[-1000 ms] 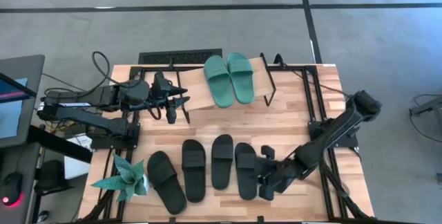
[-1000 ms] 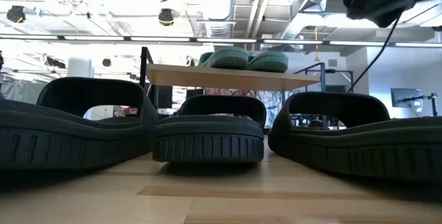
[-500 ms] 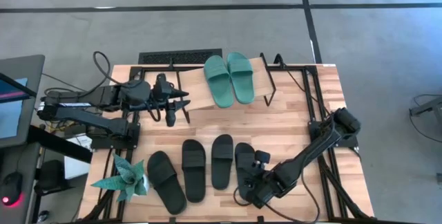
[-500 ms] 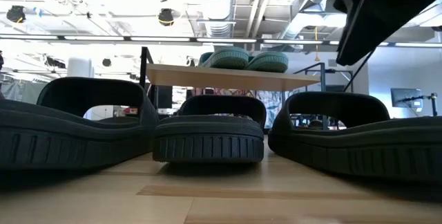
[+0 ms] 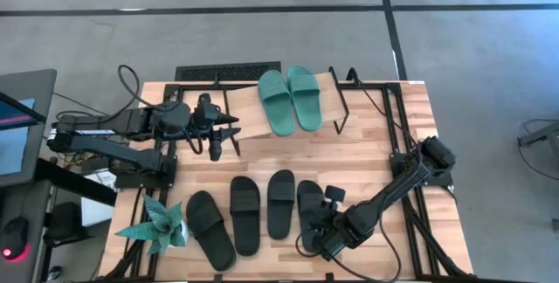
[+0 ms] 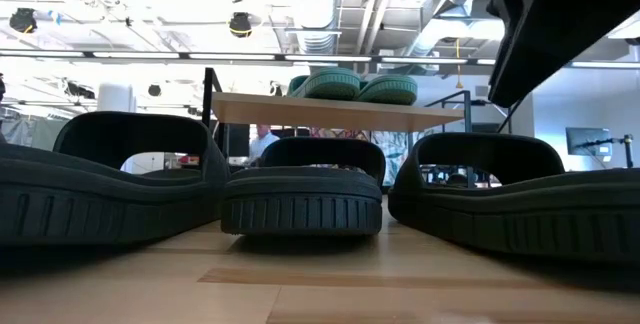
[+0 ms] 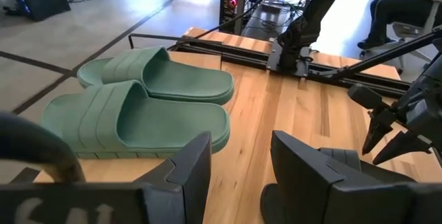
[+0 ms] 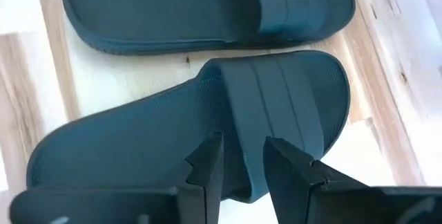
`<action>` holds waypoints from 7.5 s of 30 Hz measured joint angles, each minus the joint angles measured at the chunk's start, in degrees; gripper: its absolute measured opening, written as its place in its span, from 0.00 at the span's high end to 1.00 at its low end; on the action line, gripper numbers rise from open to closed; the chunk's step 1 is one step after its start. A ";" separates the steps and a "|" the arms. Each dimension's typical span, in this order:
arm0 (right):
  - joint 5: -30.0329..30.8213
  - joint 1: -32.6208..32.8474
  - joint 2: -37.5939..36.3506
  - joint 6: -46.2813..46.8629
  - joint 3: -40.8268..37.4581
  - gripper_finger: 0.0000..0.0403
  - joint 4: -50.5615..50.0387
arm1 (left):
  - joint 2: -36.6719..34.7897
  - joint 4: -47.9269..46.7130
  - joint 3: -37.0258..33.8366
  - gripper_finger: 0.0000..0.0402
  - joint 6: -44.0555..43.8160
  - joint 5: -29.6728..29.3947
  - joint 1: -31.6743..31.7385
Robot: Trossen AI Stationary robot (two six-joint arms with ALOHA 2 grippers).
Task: Pick and place slides into the shelf
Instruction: Put the black slide under the shelf
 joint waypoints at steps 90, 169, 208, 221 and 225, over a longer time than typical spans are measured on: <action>4.26 -0.08 3.45 -4.37 -2.23 0.59 0.50 | 17.68 -38.36 30.27 0.65 -2.99 -22.63 -18.53; 10.17 -22.82 -23.12 -44.03 -37.24 0.99 15.27 | 17.73 -33.31 30.23 0.65 -7.98 -29.07 -18.49; 13.18 -28.42 -23.05 -48.37 -39.85 0.86 19.51 | 17.73 -33.22 30.23 0.65 -8.56 -30.73 -18.49; 11.69 -28.53 -23.06 -48.46 -39.17 0.82 17.48 | 17.73 -33.18 30.23 0.65 -8.61 -30.73 -18.49; 11.76 -28.58 -23.08 -49.68 -38.05 0.82 15.68 | 17.73 -33.16 30.23 0.65 -8.61 -30.73 -18.49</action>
